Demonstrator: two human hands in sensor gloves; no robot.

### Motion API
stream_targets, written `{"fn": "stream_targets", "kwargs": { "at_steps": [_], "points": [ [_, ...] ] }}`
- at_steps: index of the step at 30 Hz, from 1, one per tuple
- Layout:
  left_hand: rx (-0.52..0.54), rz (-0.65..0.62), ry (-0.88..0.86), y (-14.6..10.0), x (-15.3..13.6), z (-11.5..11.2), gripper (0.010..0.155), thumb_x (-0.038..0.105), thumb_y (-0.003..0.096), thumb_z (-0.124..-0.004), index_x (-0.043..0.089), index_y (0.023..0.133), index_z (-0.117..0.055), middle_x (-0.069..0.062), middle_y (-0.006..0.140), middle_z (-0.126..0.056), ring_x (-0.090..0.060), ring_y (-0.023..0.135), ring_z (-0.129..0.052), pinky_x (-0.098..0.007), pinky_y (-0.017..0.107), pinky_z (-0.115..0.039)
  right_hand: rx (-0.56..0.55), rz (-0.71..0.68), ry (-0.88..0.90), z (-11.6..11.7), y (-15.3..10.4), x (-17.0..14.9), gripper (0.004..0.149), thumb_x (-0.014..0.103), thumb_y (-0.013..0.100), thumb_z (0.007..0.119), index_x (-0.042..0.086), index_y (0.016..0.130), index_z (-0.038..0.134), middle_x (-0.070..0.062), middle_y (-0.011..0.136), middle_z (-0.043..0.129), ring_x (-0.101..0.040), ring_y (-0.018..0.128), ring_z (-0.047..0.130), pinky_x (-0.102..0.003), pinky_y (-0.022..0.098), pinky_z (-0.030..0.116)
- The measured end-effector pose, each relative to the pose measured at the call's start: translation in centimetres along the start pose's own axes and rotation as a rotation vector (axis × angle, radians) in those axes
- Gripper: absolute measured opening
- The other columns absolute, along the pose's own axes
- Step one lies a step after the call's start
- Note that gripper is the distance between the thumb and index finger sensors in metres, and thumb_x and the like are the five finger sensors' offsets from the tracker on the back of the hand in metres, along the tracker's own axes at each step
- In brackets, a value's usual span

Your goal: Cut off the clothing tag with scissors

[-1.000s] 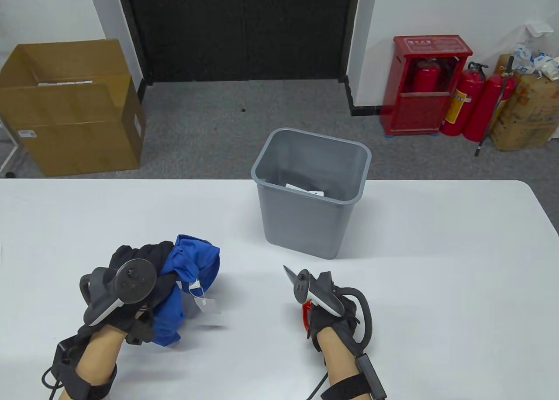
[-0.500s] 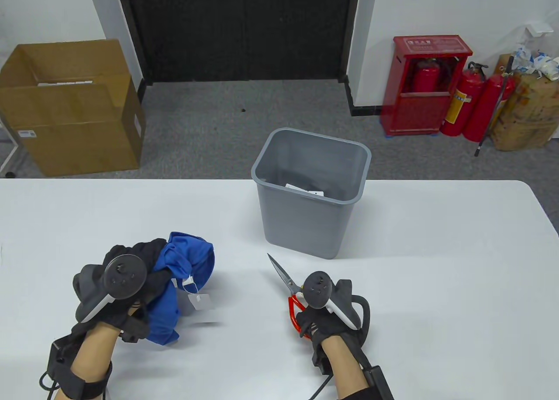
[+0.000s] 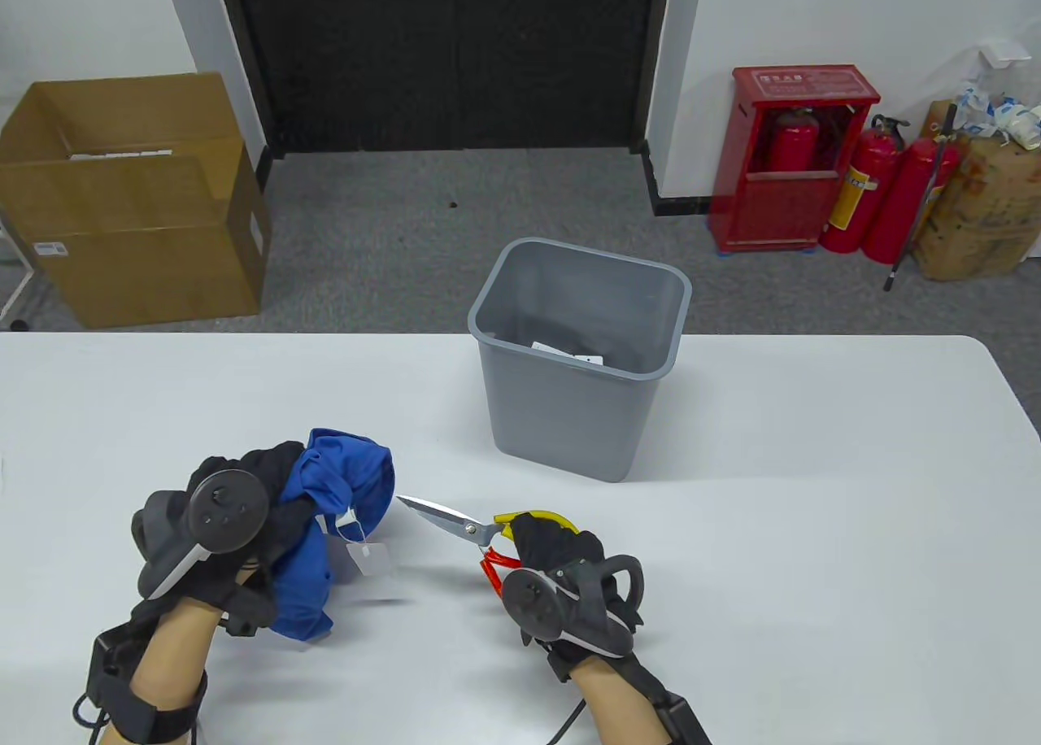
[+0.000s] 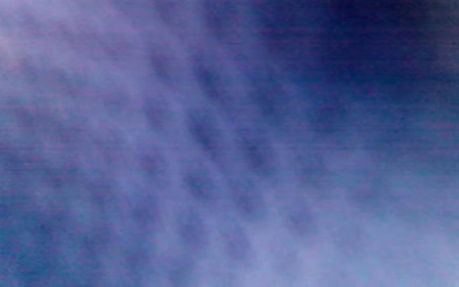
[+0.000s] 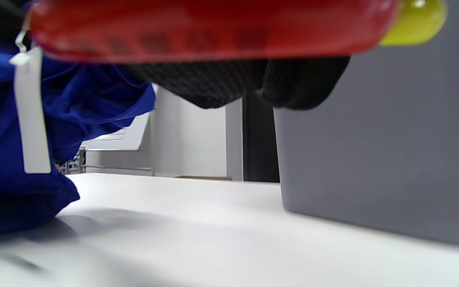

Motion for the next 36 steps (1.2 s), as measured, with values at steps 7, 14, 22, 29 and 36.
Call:
{"fn": "stream_targets", "kwargs": {
  "at_steps": [7,14,22,29,36],
  "points": [
    [-0.001,0.018,-0.003,0.1,-0.5,0.0,0.057,0.054,0.0561,-0.085,0.031,0.106,-0.069,0.004,0.100,-0.086,-0.023,0.084,-0.097,-0.064,0.079,-0.060,0.091,-0.019,0.038,0.2,0.3,1.0,0.071,0.024,0.038,0.090,0.000,0.092,0.052,-0.017,0.077,0.082,-0.030,0.046,0.097,-0.048,0.034,0.072],
    [0.000,0.042,0.007,0.1,-0.6,0.0,0.057,0.054,0.0562,-0.085,0.031,0.106,-0.069,0.004,0.100,-0.086,-0.023,0.084,-0.097,-0.064,0.079,-0.059,0.134,-0.043,0.103,0.6,0.1,1.0,0.094,0.059,0.032,0.086,-0.001,0.094,0.048,-0.017,0.079,0.078,-0.032,0.049,0.093,-0.050,0.036,0.068],
    [-0.003,0.053,0.020,0.1,-0.5,-0.1,0.057,0.054,0.0563,-0.085,0.030,0.106,-0.069,0.003,0.100,-0.086,-0.023,0.084,-0.098,-0.064,0.079,-0.059,0.132,-0.074,0.121,0.4,0.0,2.3,0.096,0.065,0.032,0.082,0.000,0.094,0.050,-0.016,0.078,0.079,-0.031,0.047,0.093,-0.049,0.035,0.068],
    [-0.005,0.041,0.033,0.0,0.3,-0.3,0.057,0.054,0.0565,-0.085,0.030,0.106,-0.069,0.003,0.100,-0.086,-0.023,0.083,-0.097,-0.064,0.079,-0.059,0.148,-0.054,0.140,0.7,0.0,3.1,0.082,0.054,0.041,0.080,-0.001,0.095,0.050,-0.017,0.078,0.080,-0.031,0.047,0.093,-0.048,0.035,0.069],
    [-0.015,0.016,0.062,-0.2,1.6,-0.8,0.057,0.054,0.0566,-0.085,0.030,0.106,-0.069,0.003,0.099,-0.086,-0.023,0.083,-0.097,-0.064,0.079,-0.059,0.180,-0.053,0.099,0.6,0.0,3.7,0.080,0.053,0.042,0.079,0.000,0.096,0.051,-0.017,0.078,0.080,-0.032,0.048,0.093,-0.048,0.035,0.068]
  ]
}}
Point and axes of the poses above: the tracker on the back of each hand, its own x axis roughly to the thumb side, its own y axis roughly from the wrist to the fingertips, z = x × y, the point moved 4 cm from there along y, roughly from the wrist to the fingertips
